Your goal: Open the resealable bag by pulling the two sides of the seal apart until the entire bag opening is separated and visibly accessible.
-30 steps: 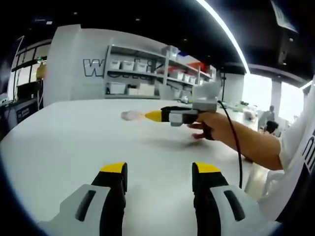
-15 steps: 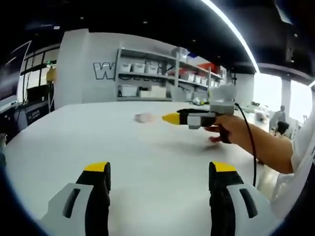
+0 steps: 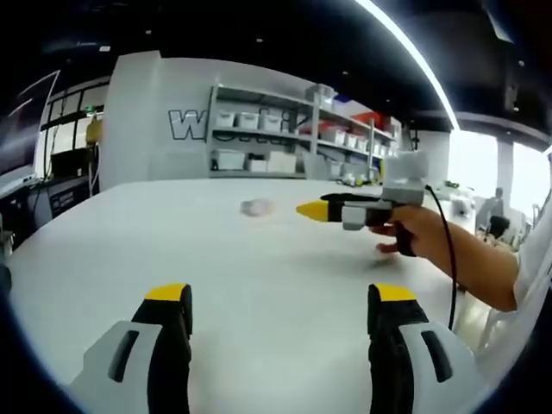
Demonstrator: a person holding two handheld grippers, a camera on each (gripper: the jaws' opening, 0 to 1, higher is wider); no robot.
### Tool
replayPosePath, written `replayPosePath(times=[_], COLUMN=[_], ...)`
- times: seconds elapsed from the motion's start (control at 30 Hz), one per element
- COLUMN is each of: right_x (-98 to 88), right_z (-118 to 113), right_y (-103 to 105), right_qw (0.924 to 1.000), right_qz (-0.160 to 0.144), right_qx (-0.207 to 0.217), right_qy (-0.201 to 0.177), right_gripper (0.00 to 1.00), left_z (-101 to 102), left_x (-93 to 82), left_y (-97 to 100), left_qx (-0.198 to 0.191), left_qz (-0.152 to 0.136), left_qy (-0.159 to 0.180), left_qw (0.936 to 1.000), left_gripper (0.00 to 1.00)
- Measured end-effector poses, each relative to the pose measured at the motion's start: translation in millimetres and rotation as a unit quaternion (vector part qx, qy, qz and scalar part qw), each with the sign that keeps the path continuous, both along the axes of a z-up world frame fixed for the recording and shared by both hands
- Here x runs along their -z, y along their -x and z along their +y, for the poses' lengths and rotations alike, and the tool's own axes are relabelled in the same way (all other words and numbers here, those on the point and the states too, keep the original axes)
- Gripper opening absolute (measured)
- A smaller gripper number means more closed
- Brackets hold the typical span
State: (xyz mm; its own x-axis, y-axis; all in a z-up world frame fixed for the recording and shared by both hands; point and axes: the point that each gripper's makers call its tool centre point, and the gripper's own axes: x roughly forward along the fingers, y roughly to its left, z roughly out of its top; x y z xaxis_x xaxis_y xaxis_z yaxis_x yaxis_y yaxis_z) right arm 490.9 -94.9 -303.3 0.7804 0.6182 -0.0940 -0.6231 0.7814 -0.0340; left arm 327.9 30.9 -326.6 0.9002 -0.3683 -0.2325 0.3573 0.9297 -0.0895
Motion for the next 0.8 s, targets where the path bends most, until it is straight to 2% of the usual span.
replayPosePath(times=[0.3, 0.57, 0.8], right_x=[-3.0, -9.1, -6.0], right_z=[-5.5, -10.0, -16.1], right_y=[3.6, 14.9, 29.8], right_qw=[1.0, 0.9999, 0.9998], right_qz=[0.002, -0.006, -0.008], right_qx=[0.001, 0.002, 0.007], right_qy=[-0.009, -0.016, -0.017], right_gripper=[0.64, 0.64, 0.64], left_z=[-0.5, -0.4, -0.1], left_x=[-0.5, -0.8, -1.0], left_y=[-0.7, -0.8, -0.6], left_qx=[0.001, -0.002, -0.007], left_qz=[0.0, 0.0, -0.002], left_qy=[0.001, 0.003, 0.006], left_qw=[1.0, 1.0, 1.0], left_gripper=[0.83, 0.83, 0.82])
